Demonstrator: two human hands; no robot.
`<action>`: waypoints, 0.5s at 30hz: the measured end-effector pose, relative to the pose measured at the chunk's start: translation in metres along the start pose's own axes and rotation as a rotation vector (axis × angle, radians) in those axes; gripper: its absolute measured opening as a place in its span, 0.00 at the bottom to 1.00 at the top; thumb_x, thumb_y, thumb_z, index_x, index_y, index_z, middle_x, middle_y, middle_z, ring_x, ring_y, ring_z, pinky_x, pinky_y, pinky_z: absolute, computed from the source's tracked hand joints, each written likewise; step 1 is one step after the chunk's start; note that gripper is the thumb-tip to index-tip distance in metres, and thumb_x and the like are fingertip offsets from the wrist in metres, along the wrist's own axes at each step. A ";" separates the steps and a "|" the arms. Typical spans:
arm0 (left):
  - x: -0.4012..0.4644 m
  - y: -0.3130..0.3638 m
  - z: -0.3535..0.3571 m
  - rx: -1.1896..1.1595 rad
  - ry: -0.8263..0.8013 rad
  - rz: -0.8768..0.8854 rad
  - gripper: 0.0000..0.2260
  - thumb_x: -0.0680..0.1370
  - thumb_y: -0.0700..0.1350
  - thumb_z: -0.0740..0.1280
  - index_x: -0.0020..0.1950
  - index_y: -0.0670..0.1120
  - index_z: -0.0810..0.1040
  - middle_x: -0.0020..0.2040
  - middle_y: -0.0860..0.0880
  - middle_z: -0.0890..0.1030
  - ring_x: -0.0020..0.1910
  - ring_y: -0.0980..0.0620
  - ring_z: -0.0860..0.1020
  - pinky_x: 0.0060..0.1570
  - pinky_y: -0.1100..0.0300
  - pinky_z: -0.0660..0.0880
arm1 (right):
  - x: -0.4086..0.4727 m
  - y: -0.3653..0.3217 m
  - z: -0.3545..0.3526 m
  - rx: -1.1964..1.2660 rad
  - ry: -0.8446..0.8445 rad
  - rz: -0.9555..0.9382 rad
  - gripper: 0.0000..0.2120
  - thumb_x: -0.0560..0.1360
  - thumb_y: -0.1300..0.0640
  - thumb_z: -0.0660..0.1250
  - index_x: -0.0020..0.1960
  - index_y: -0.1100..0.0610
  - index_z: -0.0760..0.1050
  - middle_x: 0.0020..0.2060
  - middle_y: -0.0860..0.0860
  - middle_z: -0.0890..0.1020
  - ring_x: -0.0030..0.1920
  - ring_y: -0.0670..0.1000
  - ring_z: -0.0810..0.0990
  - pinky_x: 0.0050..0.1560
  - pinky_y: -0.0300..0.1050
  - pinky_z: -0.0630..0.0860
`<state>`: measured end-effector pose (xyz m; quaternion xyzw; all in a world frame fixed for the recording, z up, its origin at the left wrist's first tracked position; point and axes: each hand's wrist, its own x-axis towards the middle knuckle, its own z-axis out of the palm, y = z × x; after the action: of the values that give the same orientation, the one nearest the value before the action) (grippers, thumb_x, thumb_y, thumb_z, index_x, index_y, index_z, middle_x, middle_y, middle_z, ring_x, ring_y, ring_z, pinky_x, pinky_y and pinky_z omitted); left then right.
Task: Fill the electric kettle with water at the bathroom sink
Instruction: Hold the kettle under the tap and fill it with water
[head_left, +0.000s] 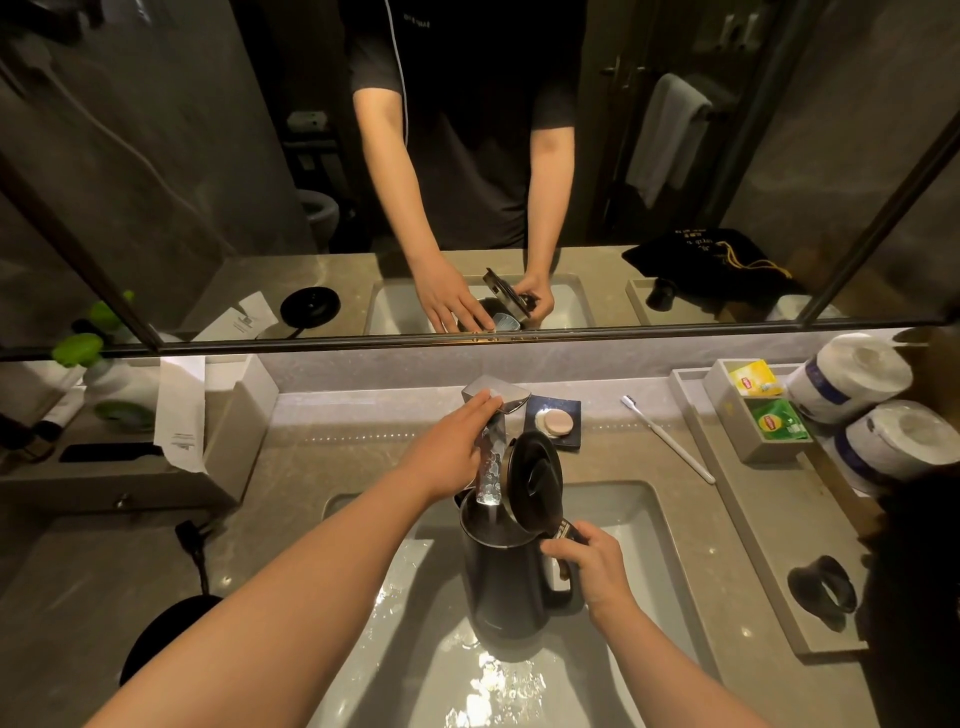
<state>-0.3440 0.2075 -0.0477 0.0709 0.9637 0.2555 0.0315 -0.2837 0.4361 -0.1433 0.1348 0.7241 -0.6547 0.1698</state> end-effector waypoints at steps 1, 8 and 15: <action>0.000 0.000 0.000 0.004 0.000 0.000 0.31 0.78 0.41 0.61 0.75 0.59 0.53 0.78 0.55 0.53 0.73 0.50 0.60 0.67 0.50 0.64 | 0.000 0.000 0.000 0.002 -0.004 -0.001 0.12 0.57 0.56 0.76 0.33 0.61 0.76 0.24 0.52 0.75 0.25 0.47 0.74 0.29 0.46 0.71; 0.001 -0.002 0.001 0.008 0.003 -0.005 0.31 0.78 0.41 0.62 0.75 0.60 0.52 0.78 0.56 0.53 0.73 0.50 0.61 0.66 0.50 0.65 | 0.000 0.000 -0.001 0.007 -0.008 -0.008 0.13 0.55 0.55 0.76 0.32 0.60 0.75 0.24 0.52 0.75 0.24 0.47 0.74 0.27 0.45 0.72; 0.001 -0.002 0.002 0.006 -0.001 -0.005 0.31 0.77 0.41 0.62 0.75 0.60 0.52 0.78 0.57 0.53 0.73 0.50 0.61 0.66 0.50 0.65 | -0.001 0.002 0.000 0.002 -0.015 -0.021 0.22 0.55 0.54 0.76 0.38 0.69 0.75 0.25 0.54 0.75 0.26 0.48 0.74 0.28 0.44 0.72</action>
<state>-0.3450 0.2066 -0.0509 0.0685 0.9646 0.2527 0.0324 -0.2821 0.4361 -0.1447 0.1226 0.7234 -0.6583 0.1683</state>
